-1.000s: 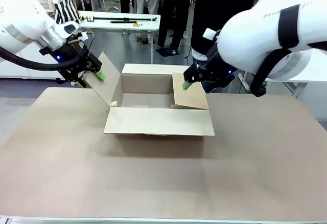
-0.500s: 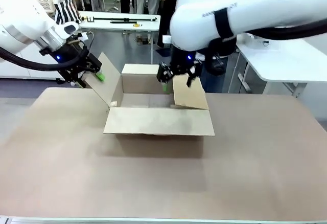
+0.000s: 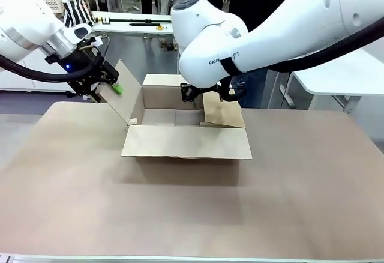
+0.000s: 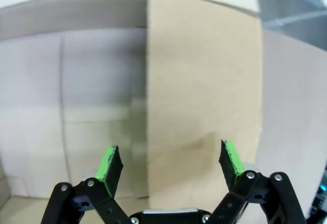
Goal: Pack the gift set into the box.
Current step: Place both hands on the side flaps of the Package Box and spread them outward.
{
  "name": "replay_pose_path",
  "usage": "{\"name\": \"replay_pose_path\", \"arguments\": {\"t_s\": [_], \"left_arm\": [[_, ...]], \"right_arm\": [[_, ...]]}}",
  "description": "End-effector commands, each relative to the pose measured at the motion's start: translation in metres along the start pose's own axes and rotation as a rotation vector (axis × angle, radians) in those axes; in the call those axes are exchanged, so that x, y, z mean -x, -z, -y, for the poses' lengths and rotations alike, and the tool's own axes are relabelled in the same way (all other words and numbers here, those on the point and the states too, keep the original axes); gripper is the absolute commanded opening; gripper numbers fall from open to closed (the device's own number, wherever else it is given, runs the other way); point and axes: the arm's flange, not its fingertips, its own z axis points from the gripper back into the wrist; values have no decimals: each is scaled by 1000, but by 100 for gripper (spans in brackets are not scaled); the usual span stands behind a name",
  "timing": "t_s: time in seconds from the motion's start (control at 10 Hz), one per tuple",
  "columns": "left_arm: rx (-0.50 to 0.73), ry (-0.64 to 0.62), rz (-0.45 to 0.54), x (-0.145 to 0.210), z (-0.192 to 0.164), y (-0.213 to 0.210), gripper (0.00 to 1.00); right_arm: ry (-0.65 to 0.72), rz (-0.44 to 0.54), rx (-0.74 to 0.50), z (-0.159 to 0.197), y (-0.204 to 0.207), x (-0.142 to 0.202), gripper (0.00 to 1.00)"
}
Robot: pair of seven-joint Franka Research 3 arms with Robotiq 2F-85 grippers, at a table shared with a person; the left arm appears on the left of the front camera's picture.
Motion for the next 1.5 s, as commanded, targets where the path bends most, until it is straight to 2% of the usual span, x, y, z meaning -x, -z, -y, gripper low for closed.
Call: {"name": "replay_pose_path", "arguments": {"t_s": [0.0,0.3,0.6,0.8,0.9,1.1,1.2,1.3,1.4], "left_arm": [[-16,0,3,2,1,0,100],[-16,0,3,2,1,0,100],[-16,0,3,2,1,0,100],[-16,0,3,2,1,0,100],[-16,0,3,2,1,0,100],[-16,0,3,2,1,0,100],[-16,0,3,2,1,0,100],[-16,0,3,2,1,0,100],[-16,0,3,2,1,0,100]], "right_arm": [[55,-33,109,0,1,0,100],[76,-16,163,20,-9,-3,100],[123,17,213,47,-51,-8,100],[148,11,227,66,-60,-4,100],[178,16,208,79,-66,1,100],[294,45,247,109,-76,12,100],[305,29,228,117,-73,17,100],[217,7,211,94,-79,-8,100],[217,7,211,94,-79,-8,100]]}}
